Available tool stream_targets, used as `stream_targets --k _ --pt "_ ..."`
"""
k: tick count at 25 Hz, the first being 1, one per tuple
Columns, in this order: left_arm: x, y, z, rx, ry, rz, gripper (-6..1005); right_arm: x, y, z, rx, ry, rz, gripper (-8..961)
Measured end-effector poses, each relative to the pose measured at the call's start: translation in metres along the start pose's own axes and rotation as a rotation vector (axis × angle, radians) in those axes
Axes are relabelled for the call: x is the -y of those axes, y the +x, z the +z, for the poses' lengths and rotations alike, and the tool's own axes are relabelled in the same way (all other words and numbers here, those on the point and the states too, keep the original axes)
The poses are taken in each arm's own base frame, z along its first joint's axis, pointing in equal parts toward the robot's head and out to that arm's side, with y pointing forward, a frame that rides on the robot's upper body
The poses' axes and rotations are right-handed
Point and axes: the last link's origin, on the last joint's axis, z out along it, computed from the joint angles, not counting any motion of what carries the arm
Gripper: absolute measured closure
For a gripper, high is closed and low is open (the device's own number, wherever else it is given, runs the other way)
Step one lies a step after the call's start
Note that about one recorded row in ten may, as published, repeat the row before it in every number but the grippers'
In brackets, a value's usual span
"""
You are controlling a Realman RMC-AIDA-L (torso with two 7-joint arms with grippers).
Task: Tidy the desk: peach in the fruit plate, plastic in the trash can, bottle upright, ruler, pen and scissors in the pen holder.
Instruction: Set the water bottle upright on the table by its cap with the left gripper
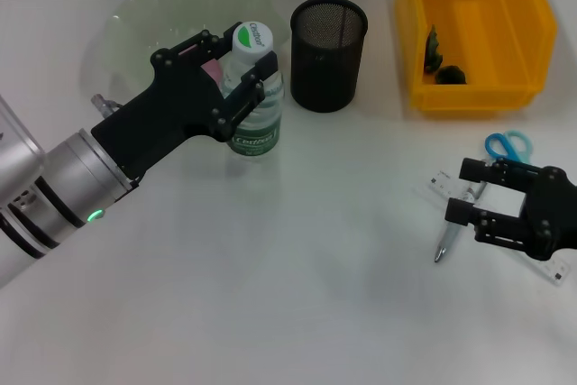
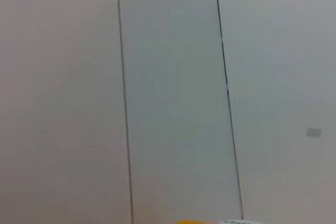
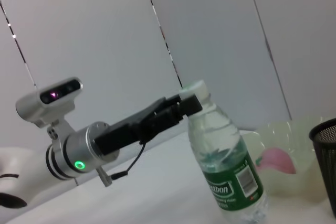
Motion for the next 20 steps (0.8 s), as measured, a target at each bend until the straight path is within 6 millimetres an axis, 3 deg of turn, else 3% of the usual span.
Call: stream_targets --k 20 --pt "0.012 -0.012 0.002 0.091 0.066 -0.124 563 0.003 -0.004 0.009 -0.002 -0.011 -0.012 238"
